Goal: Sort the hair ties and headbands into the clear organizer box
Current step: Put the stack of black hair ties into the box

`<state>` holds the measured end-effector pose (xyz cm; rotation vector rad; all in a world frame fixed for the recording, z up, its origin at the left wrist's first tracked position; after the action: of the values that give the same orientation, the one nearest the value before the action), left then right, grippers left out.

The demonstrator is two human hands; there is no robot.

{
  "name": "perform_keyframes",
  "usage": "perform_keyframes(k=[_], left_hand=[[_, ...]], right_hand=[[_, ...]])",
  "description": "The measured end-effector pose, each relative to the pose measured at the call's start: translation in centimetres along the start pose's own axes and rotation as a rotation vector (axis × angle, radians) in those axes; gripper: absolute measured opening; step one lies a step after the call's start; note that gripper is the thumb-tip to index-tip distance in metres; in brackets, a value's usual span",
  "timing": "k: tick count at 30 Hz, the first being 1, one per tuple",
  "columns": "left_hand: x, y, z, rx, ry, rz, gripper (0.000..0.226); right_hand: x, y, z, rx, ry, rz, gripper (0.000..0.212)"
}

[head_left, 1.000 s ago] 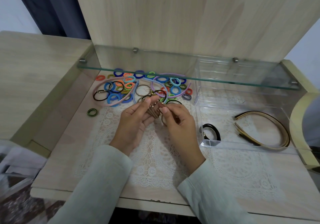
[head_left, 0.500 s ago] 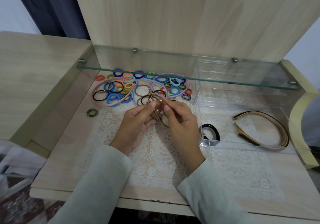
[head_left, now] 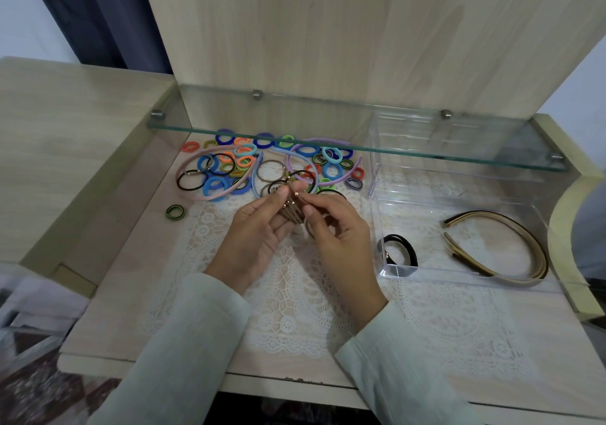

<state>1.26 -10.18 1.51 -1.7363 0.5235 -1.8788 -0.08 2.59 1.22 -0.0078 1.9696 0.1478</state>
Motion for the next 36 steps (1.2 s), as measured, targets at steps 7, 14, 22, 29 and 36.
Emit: perform_keyframes(k=[7, 14, 22, 29, 36], left_hand=[[0.0, -0.1, 0.1, -0.02, 0.021, -0.005, 0.037], [0.2, -0.2, 0.0, -0.003, 0.02, 0.04, 0.037], [0.4, -0.2, -0.1, 0.028, 0.014, 0.178, 0.04], [1.1, -0.3, 0.1, 0.103, -0.028, 0.316, 0.03], [1.0, -0.5, 0.2, 0.072, -0.019, 0.305, 0.03]], right_hand=[[0.2, -0.1, 0.1, -0.011, 0.034, 0.053, 0.016], [0.2, -0.1, 0.0, -0.023, 0.021, 0.082, 0.012], [0.5, -0.3, -0.1, -0.007, -0.013, 0.133, 0.011], [0.8, -0.4, -0.1, 0.001, 0.015, 0.191, 0.008], [1.1, -0.8, 0.0, -0.022, 0.052, 0.205, 0.009]])
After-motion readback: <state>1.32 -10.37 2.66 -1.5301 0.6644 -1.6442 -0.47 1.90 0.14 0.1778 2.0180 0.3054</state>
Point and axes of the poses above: each hand's wrist, its own z-axis away from the middle knuckle, its own y-axis out of the back of the hand, x = y × z, the point moved 2 cm from there along -z, towards the middle knuckle, and after that the axes turned 1 degree about -y, right-handed, at the moved point
